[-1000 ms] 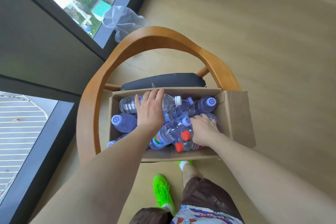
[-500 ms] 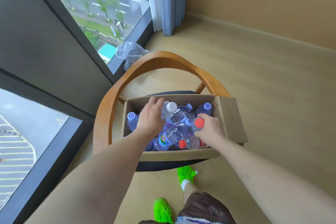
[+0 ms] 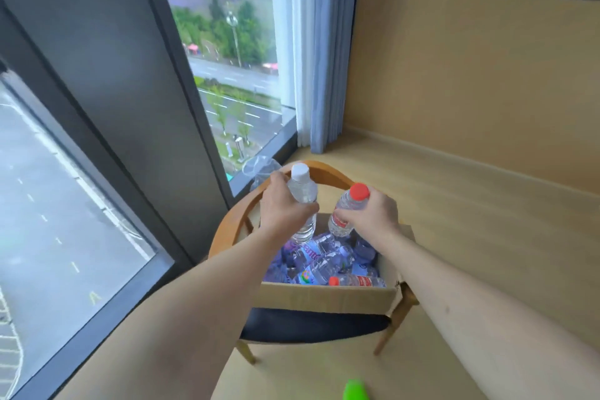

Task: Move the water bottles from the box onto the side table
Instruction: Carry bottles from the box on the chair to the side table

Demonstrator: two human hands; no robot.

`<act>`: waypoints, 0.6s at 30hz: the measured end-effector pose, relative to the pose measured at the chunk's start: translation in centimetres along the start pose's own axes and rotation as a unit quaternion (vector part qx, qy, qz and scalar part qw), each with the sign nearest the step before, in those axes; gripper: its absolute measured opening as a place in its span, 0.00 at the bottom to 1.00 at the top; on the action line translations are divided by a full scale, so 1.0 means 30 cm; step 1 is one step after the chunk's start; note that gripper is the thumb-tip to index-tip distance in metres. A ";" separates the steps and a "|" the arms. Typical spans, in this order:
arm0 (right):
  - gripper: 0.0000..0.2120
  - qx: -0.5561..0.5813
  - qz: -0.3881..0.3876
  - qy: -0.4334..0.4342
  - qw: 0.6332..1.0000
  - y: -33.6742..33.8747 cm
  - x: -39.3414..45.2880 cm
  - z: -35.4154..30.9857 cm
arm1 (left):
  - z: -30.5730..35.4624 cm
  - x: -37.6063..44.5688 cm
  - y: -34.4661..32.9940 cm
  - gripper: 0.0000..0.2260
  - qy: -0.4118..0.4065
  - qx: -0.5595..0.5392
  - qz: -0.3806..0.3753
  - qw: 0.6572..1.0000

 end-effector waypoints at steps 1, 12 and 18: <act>0.19 0.005 -0.002 0.009 1.000 0.011 -0.005 -0.022 | 0.018 -0.020 0.028 0.29 0.011 -0.018 0.014 1.000; 0.17 0.026 -0.115 0.215 0.969 0.076 -0.103 -0.280 | 0.110 -0.323 0.330 0.23 0.034 -0.041 0.253 0.966; 0.24 0.069 -0.214 0.318 0.921 0.020 -0.349 -0.417 | 0.058 -0.667 0.477 0.25 0.123 0.006 0.413 0.902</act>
Point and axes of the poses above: each hand's wrist, its own x-axis towards the middle knuckle, its own y-axis out of the back of the hand, z = x × y, the point moved 3 cm from there along x, towards the middle knuckle, and after that the axes turned 11 degrees about -x, right-handed, at the moved point
